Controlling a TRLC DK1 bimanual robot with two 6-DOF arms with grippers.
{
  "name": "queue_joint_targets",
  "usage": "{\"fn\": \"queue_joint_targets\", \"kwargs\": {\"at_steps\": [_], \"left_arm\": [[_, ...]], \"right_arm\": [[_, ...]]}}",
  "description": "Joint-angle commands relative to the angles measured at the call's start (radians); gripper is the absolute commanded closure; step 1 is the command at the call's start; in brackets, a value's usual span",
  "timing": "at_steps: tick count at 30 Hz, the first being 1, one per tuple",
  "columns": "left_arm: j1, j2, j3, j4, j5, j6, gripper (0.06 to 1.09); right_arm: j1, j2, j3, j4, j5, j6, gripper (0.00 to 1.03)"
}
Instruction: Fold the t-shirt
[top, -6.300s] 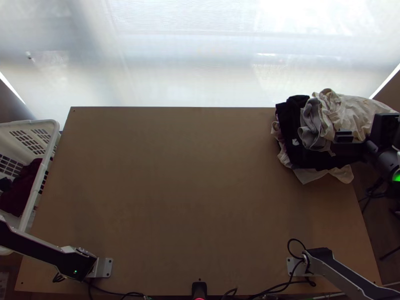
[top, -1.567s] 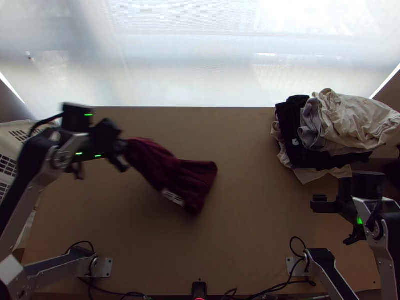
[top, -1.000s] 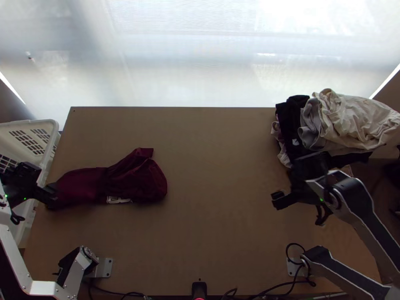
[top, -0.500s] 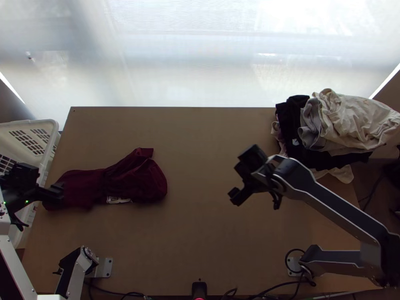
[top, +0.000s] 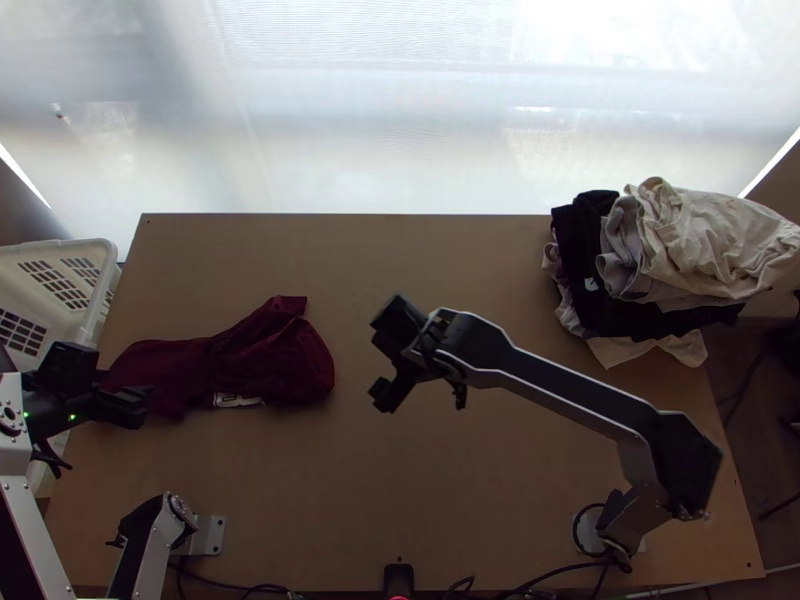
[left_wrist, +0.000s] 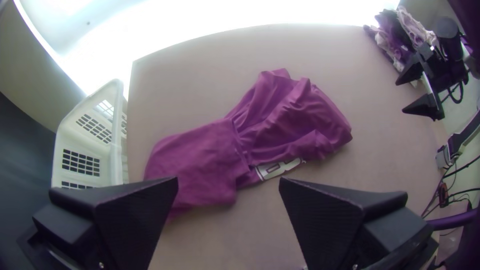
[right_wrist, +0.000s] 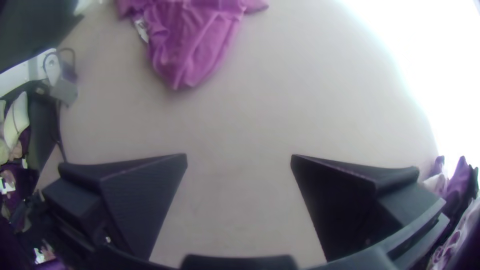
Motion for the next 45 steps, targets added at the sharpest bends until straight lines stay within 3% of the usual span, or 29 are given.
{"fn": "queue_joint_targets", "kwargs": {"at_steps": [1,12,20,25,35,38,42,45], "left_arm": [[-0.002,-0.029,-0.029,-0.006,0.001,0.022,0.11],[0.064,-0.045,-0.069,0.042,-0.003,0.09,0.11],[0.105,-0.053,-0.066,0.042,-0.006,0.134,0.11],[0.105,-0.053,-0.072,0.042,-0.009,0.139,0.11],[0.16,-0.061,-0.103,0.057,-0.014,0.191,0.11],[0.171,-0.062,-0.107,0.057,-0.014,0.2,0.11],[0.186,-0.065,-0.119,0.057,-0.014,0.216,0.11],[0.193,-0.067,-0.124,0.06,-0.014,0.22,0.11]], "right_arm": [[0.039,0.169,0.186,0.041,-0.027,0.035,0.07],[0.062,0.434,0.519,0.045,-0.064,0.092,0.16],[0.054,0.586,0.783,0.05,-0.062,0.109,0.16],[0.068,0.622,0.791,0.067,-0.064,0.116,0.25],[0.083,0.683,0.8,0.13,-0.078,0.136,0.25],[0.083,0.692,0.8,0.159,-0.078,0.139,0.4],[0.079,0.711,0.8,0.164,-0.078,0.139,0.42],[0.074,0.721,0.797,0.162,-0.078,0.139,0.5]]}}
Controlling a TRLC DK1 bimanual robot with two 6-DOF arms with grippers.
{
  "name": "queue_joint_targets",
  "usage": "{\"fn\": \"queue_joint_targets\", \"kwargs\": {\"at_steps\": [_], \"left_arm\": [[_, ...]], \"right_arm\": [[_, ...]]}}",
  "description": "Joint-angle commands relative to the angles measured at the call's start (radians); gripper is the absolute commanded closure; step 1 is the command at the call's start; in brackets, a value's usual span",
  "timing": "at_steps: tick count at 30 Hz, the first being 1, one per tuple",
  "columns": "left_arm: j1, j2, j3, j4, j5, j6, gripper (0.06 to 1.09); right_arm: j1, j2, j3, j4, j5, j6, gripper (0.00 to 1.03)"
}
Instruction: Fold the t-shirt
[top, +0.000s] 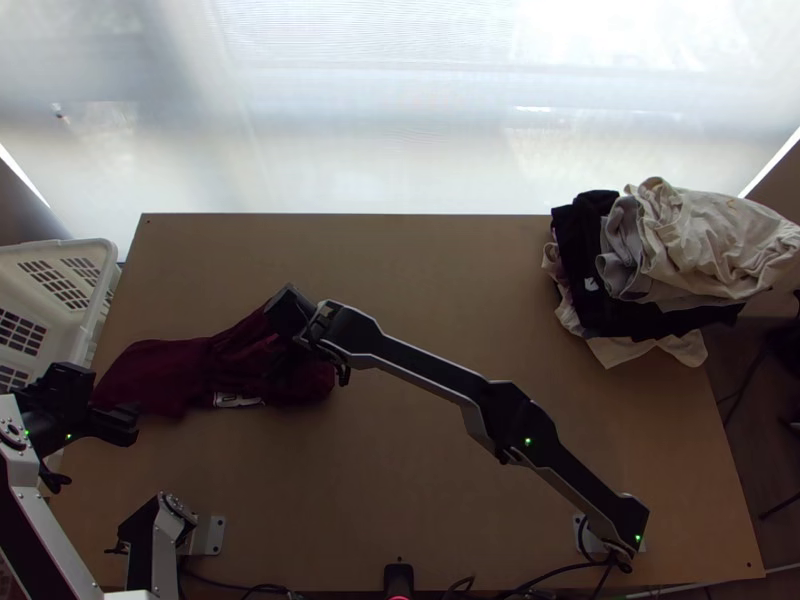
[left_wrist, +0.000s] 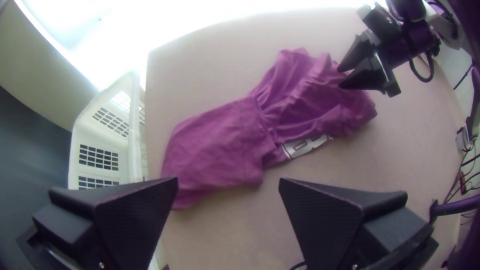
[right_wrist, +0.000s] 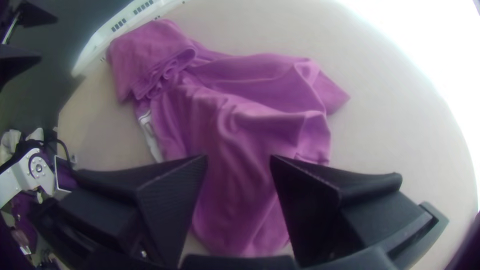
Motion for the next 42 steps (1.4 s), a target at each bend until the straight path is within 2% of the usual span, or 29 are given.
{"fn": "queue_joint_targets", "kwargs": {"at_steps": [1,5,6,8,11,15,20,28,31,33,35,38,42], "left_arm": [[0.025,-0.004,-0.017,0.006,0.0,0.019,0.11],[0.034,-0.006,-0.028,0.008,-0.002,0.03,0.11],[0.041,-0.006,-0.029,0.008,0.0,0.038,0.11],[0.054,-0.006,-0.032,0.014,0.0,0.044,0.11],[0.056,-0.007,-0.043,0.015,0.0,0.05,0.11],[0.057,-0.007,-0.043,0.031,0.0,0.047,0.11],[0.039,-0.001,-0.064,0.04,0.003,0.029,0.11],[-0.052,0.008,-0.058,0.095,0.003,-0.024,0.11],[-0.09,0.007,-0.058,0.095,0.003,-0.048,0.11],[-0.136,0.002,-0.06,0.095,0.001,-0.074,0.11],[-0.199,0.001,-0.06,0.097,0.001,-0.11,0.11],[-0.326,0.001,-0.072,0.138,-0.019,-0.194,0.11],[-0.559,0.007,-0.104,0.235,-0.131,-0.346,0.1]], "right_arm": [[-0.006,0.035,0.001,0.018,-0.002,0.002,0.5],[-0.006,0.042,-0.022,0.018,-0.01,0.005,0.5],[-0.006,0.042,-0.024,0.018,-0.01,0.005,0.53],[-0.006,0.042,-0.024,0.022,-0.013,0.003,0.68],[-0.004,0.05,-0.039,0.022,-0.045,0.003,0.73],[-0.003,0.012,-0.079,0.022,-0.065,-0.015,1.0],[-0.032,-0.143,-0.22,0.022,-0.068,-0.018,1.0],[-0.101,-0.527,-0.558,0.013,-0.14,-0.041,1.0],[-0.134,-0.659,-0.674,-0.053,-0.227,-0.1,1.0],[-0.15,-0.746,-0.749,-0.136,-0.234,-0.17,1.0],[-0.179,-0.847,-0.849,-0.172,-0.232,-0.209,1.0],[-0.236,-0.992,-1.001,-0.185,-0.234,-0.21,1.0],[-0.365,-1.123,-1.185,-0.235,-0.231,-0.247,1.0]]}}
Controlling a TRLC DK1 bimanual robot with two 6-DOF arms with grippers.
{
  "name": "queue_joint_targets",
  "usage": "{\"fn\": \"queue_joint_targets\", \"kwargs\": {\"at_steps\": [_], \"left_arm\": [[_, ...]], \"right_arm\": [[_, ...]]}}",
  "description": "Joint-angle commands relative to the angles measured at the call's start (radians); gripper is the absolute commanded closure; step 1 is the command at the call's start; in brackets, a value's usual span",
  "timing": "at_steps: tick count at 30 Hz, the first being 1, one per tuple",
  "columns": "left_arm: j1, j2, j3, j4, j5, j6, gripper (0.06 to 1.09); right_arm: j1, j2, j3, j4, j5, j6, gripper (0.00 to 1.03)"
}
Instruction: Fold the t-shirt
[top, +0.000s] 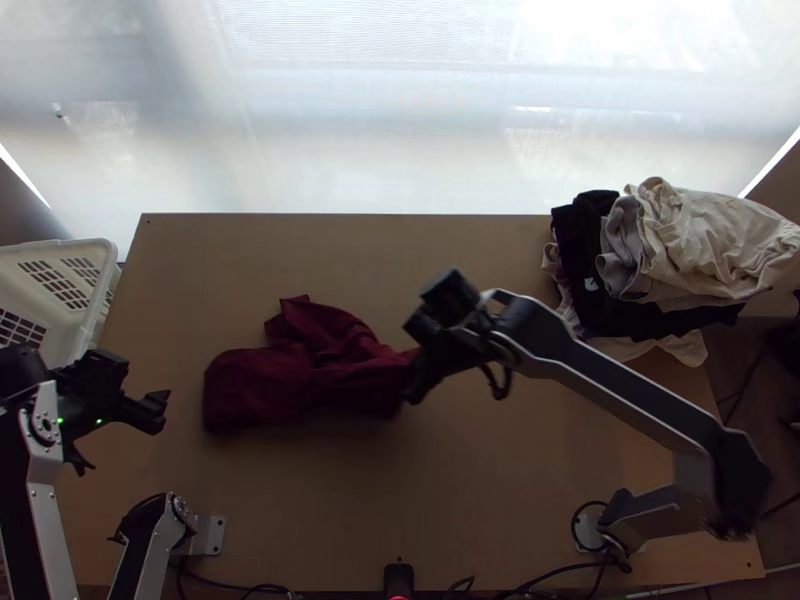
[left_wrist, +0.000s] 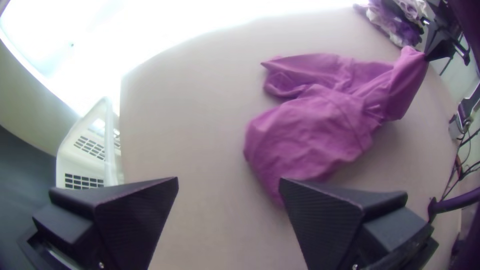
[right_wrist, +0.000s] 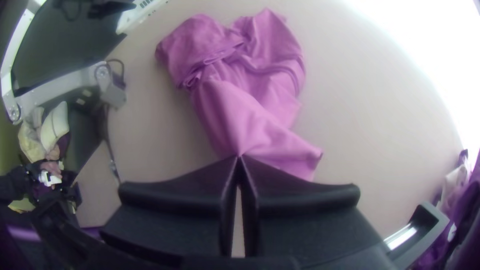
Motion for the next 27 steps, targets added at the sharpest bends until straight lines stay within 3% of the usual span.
{"fn": "queue_joint_targets", "kwargs": {"at_steps": [1,5,7,11,20,27], "left_arm": [[-0.331,0.004,-0.042,0.117,-0.12,-0.201,0.1],[-0.496,0.014,-0.067,0.142,-0.166,-0.288,0.1],[-0.546,0.018,-0.079,0.159,-0.178,-0.317,0.1],[-0.71,0.044,-0.087,0.194,-0.181,-0.389,0.1],[-1.117,0.325,0.001,0.344,-0.223,-0.497,0.1],[-1.282,0.587,0.088,0.456,-0.333,-0.555,0.1]], "right_arm": [[-0.194,-0.274,-0.343,-0.085,-0.013,-0.065,1.0],[-0.343,-0.32,-0.512,-0.11,-0.013,-0.103,1.0],[-0.358,-0.328,-0.546,-0.116,-0.013,-0.103,0.92],[-0.329,-0.33,-0.537,-0.098,-0.014,-0.074,1.0],[-0.246,-0.218,-0.471,-0.065,-0.011,-0.062,1.0],[-0.217,-0.164,-0.437,-0.053,-0.011,-0.06,1.0]]}}
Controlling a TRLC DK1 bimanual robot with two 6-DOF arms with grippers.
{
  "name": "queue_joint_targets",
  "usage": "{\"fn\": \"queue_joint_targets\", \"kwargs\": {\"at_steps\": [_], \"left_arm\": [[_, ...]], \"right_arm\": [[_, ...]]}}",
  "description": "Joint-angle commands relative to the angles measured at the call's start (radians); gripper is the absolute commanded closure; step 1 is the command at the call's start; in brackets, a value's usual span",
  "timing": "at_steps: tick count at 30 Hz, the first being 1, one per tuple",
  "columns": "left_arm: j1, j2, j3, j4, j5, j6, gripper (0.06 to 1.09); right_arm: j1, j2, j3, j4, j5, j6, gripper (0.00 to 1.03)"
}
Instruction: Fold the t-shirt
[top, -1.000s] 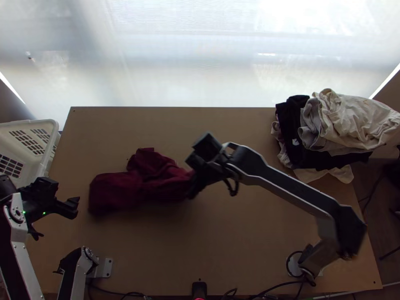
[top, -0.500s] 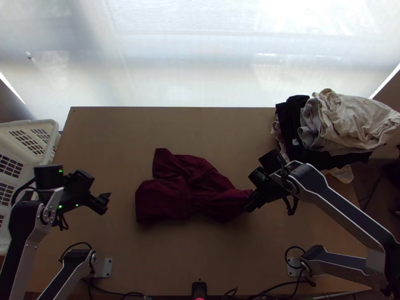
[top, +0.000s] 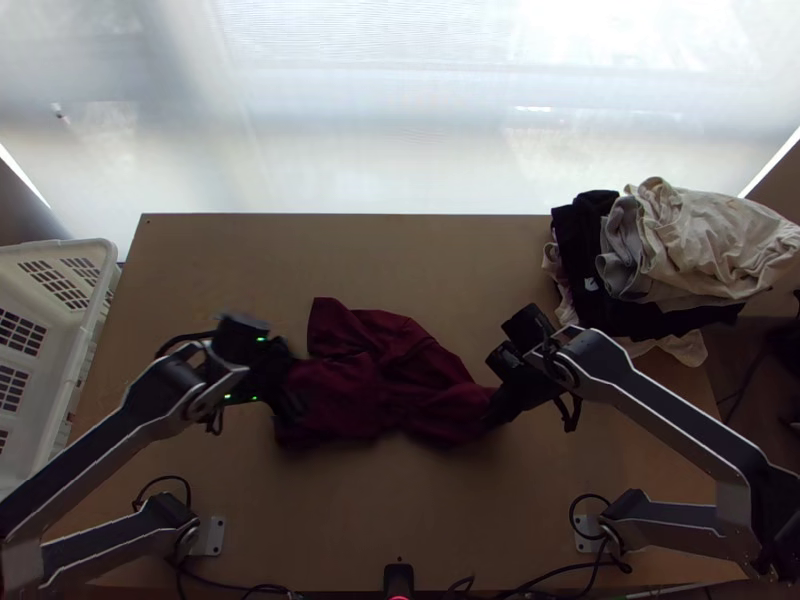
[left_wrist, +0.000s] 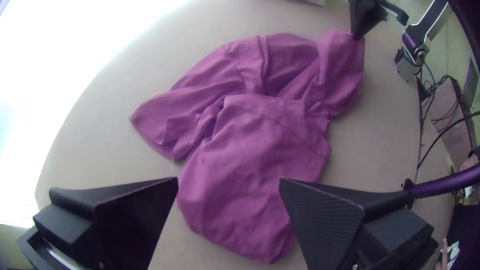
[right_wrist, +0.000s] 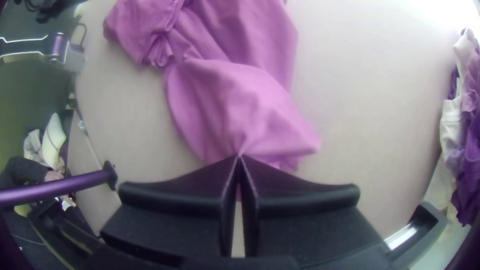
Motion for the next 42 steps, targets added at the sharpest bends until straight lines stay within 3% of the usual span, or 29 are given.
{"fn": "queue_joint_targets", "kwargs": {"at_steps": [1,4,16,19,20,23,24,25,29,33,42], "left_arm": [[-0.218,0.255,0.077,0.115,-0.129,-0.063,0.1],[-0.277,0.344,0.089,0.176,-0.211,-0.063,0.1],[-0.277,0.459,0.1,0.251,-0.263,-0.07,0.14],[-0.275,0.49,0.066,0.285,-0.261,-0.067,0.29],[-0.275,0.498,0.054,0.296,-0.261,-0.066,0.38],[-0.272,0.501,0.032,0.31,-0.26,-0.072,0.81],[-0.264,0.491,0.035,0.305,-0.26,-0.08,0.91],[-0.252,0.472,0.046,0.291,-0.257,-0.087,0.94],[-0.151,0.346,0.154,0.13,-0.237,-0.104,0.94],[0.044,0.194,0.282,-0.04,-0.131,-0.101,0.93],[0.483,-0.096,0.27,-0.295,0.084,0.092,0.89]], "right_arm": [[0.025,0.056,0.031,0.011,0.001,0.003,1.0],[0.025,0.068,0.053,0.01,0.003,0.004,1.0],[0.022,0.07,0.065,0.005,0.003,0.004,1.0],[0.022,0.071,0.065,0.005,0.003,0.003,1.0],[0.022,0.071,0.065,0.005,0.003,0.003,1.0],[0.02,0.068,0.065,0.004,0.003,0.003,1.0],[0.02,0.067,0.065,0.002,0.003,0.003,1.0],[0.02,0.063,0.065,0.002,0.003,0.003,1.0],[0.018,0.051,0.058,-0.001,0.003,0.001,1.0],[0.018,0.044,0.038,-0.001,0.003,0.0,1.0],[0.018,0.062,0.038,0.01,0.003,0.0,1.0]]}}
